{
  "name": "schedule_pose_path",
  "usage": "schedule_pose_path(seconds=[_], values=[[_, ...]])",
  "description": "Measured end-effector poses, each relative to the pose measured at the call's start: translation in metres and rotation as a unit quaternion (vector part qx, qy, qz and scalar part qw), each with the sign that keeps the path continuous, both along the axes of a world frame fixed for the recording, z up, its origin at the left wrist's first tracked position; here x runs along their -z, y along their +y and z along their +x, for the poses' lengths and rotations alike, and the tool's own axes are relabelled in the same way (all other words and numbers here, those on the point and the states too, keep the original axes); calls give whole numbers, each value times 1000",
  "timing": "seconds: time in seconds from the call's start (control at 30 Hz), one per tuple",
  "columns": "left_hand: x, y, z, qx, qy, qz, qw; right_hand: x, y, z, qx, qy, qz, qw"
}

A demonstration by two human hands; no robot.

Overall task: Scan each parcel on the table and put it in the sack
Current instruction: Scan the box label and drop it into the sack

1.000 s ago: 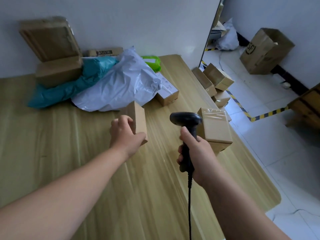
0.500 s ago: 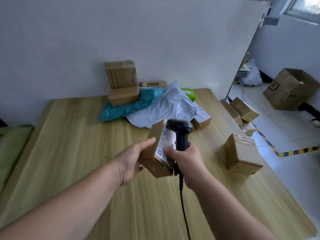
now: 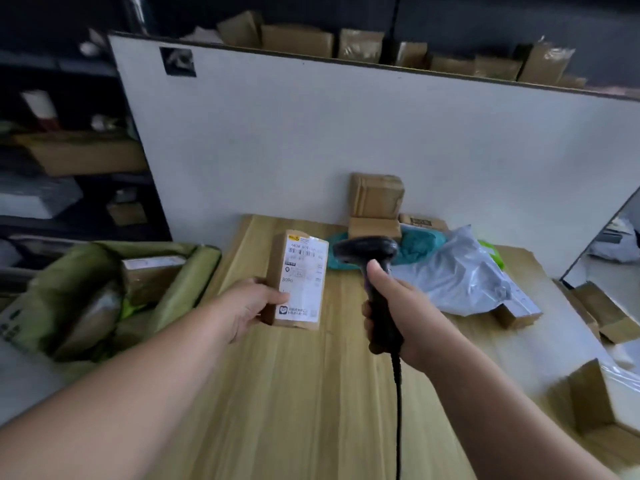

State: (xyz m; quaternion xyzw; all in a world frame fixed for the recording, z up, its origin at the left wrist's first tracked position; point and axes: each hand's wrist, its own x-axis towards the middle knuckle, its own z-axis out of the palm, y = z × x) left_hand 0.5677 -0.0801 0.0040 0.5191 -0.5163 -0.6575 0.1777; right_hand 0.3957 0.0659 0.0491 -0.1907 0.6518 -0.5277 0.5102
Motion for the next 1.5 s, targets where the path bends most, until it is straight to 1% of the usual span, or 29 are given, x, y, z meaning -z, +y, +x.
schedule_pose_path(seconds=[0.07, 0.1, 0.27, 0.43, 0.6, 1.07, 1.5], values=[[1, -16, 25, -23, 3, -3, 1000, -10, -19, 21, 6, -44, 20, 999], [2, -24, 36, -32, 4, -5, 999, -13, -29, 31, 8, -48, 20, 999], [8, -53, 89, -57, 6, -22, 998, -22, -67, 79, -27, -6, 7, 1000], [15, -70, 129, -90, 19, -23, 995, -29, -92, 118, -64, 8, 4, 998], [18, -81, 159, -94, 22, -28, 995, -34, -107, 146, -90, 27, 11, 996], [35, -105, 215, -119, 5, 4, 993, -34, -137, 196, -128, 33, 22, 991], [48, -118, 238, -164, -11, 6, 986, -31, -154, 215, -133, 10, 29, 991]])
